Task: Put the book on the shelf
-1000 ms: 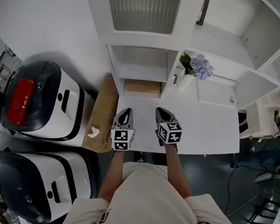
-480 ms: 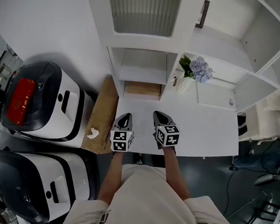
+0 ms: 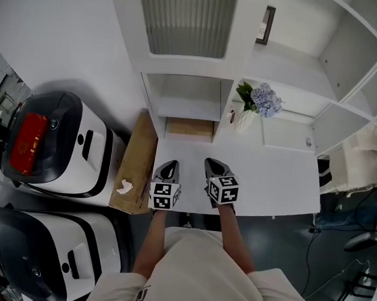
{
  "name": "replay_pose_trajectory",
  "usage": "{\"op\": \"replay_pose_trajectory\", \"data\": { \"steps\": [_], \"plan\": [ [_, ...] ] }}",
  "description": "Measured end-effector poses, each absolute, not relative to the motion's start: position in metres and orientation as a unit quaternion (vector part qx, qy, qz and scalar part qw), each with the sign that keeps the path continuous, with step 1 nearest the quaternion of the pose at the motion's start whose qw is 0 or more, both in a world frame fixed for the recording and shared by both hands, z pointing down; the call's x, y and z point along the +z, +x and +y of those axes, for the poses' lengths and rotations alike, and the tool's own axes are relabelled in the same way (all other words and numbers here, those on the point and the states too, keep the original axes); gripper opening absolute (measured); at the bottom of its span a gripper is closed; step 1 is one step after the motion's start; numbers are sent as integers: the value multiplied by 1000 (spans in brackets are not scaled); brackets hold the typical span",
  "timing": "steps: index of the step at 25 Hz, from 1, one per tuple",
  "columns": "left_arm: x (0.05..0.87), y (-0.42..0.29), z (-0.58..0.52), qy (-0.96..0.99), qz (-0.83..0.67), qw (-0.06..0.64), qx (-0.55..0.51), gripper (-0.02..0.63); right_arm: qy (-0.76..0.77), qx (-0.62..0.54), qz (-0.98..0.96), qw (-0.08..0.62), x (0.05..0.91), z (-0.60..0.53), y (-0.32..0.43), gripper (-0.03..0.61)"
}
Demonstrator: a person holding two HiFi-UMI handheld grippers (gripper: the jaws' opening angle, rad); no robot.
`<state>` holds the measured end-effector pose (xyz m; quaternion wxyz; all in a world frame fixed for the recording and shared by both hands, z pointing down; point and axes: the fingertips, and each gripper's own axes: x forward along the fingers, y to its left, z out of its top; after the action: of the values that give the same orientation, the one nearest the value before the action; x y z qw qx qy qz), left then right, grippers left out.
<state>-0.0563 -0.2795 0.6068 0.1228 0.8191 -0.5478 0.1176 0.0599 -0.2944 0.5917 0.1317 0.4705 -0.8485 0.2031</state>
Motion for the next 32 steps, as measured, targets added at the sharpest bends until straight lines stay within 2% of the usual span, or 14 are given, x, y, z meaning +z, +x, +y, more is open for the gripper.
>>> {"op": "replay_pose_trajectory", "data": {
  "steps": [32],
  "plan": [
    [612, -46, -282, 826, -534, 151, 100, 17, 472, 198, -847, 145, 598, -298, 76, 26]
  ]
}}
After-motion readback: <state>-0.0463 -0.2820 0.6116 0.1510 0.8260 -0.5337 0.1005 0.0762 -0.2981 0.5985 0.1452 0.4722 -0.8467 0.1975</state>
